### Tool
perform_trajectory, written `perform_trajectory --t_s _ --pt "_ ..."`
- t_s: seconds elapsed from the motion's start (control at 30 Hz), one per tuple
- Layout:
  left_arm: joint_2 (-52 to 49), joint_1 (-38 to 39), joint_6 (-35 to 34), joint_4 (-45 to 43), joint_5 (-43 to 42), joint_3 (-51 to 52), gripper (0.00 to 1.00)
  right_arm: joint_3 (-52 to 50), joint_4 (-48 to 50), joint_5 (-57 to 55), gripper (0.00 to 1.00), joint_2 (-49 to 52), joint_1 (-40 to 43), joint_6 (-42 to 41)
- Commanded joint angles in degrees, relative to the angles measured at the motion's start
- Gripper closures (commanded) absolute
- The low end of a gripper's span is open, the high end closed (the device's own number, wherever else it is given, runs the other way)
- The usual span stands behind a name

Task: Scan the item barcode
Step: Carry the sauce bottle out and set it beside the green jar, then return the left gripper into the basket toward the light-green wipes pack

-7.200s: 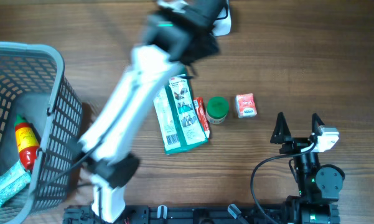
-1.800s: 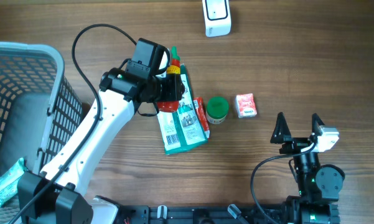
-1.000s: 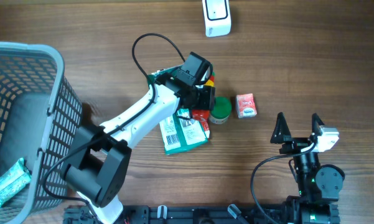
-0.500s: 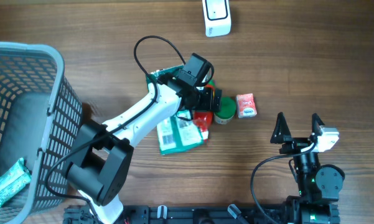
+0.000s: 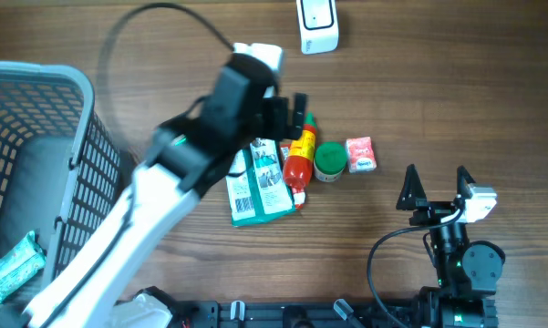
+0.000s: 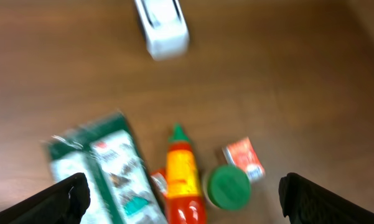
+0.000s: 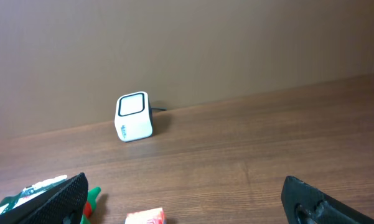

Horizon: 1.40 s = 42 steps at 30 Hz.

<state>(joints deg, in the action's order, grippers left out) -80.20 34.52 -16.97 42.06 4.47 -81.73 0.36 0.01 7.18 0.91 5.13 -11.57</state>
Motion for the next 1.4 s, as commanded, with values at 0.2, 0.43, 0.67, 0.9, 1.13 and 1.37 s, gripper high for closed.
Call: perform_trajectory --t_s 0.2,0.43,0.67,0.9,1.13,1.37 --pt "16.3 -19.8 0.0 4.2 12.7 -7.6 0.0 -0.1 0.3 -0.8 0.0 -0.3 -0.1 -0.5" --pt "17.3 -45.8 -17.5 14.4 14.2 -8.2 0.0 -0.1 0.3 -0.8 0.0 -0.3 -0.1 -0.5" --pt "11.6 -67.9 -37.7 29.4 14.1 -8.1 0.0 -0.1 0.3 -0.8 0.0 -0.3 -0.1 -0.5" --pt "3.8 -76.5 -39.3 29.1 13.8 -3.2 0.06 -0.1 0.3 -0.8 0.0 -0.3 -0.1 -0.5" --pt "-4.7 -81.7 -41.6 27.0 15.6 7.1 0.16 -0.1 0.3 -0.8 0.01 -0.3 -0.1 -0.5" --pt "-5.9 -83.6 -42.0 16.4 21.4 18.2 0.21 -0.1 0.3 -0.8 0.0 -0.3 -0.1 -0.5"
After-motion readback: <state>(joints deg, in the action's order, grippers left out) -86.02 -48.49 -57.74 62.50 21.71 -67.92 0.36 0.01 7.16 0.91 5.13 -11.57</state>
